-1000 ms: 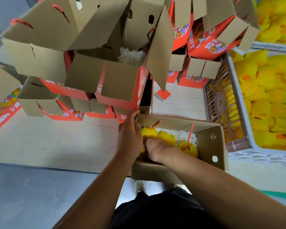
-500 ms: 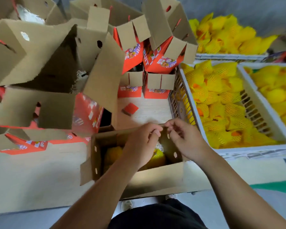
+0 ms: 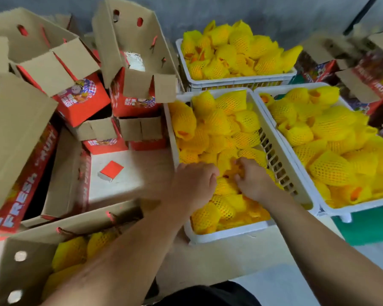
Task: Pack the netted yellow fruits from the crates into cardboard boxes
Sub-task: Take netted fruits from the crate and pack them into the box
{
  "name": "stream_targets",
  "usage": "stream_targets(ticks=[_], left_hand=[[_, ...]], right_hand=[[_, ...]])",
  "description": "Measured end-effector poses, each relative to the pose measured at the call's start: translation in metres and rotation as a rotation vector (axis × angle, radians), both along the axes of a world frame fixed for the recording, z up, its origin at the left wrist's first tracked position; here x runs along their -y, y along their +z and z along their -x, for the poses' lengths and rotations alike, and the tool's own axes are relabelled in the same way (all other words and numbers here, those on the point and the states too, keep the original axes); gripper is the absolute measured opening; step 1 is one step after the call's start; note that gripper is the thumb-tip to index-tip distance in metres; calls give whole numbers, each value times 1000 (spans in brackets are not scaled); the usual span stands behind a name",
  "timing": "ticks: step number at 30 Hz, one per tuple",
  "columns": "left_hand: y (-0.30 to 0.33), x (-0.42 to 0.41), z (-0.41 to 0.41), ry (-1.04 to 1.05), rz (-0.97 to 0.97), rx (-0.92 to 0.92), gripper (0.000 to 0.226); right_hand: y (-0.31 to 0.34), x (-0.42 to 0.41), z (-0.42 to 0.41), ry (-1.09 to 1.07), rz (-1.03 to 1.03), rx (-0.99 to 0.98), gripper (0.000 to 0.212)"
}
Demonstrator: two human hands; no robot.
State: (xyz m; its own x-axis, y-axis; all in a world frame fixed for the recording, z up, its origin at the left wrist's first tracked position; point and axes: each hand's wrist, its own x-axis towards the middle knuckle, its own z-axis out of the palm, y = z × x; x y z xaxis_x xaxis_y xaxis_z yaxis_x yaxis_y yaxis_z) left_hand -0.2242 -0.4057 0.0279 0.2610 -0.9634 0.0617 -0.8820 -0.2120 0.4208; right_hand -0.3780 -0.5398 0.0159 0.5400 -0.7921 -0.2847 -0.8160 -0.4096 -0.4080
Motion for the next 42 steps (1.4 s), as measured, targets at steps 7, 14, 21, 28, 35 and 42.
stream_targets(ticks=[7, 14, 21, 28, 35, 42], left_hand=[[-11, 4, 2, 52, -35, 199, 18], [-5, 12, 6, 164, -102, 141, 62], [1, 8, 4, 140, -50, 45, 81], [-4, 6, 5, 215, -26, 1, 84], [-6, 7, 5, 197, -28, 26, 78], [-2, 5, 7, 223, 59, -31, 78]], right_hand=[[-38, 54, -51, -292, -177, -65, 93], [-35, 34, -50, -246, -174, 251, 85], [-13, 2, -32, -239, -1228, 804, 37], [-16, 55, -5, 145, -84, -195, 67], [2, 72, 20, 405, -165, -653, 76], [19, 63, 21, 545, -103, -892, 44]])
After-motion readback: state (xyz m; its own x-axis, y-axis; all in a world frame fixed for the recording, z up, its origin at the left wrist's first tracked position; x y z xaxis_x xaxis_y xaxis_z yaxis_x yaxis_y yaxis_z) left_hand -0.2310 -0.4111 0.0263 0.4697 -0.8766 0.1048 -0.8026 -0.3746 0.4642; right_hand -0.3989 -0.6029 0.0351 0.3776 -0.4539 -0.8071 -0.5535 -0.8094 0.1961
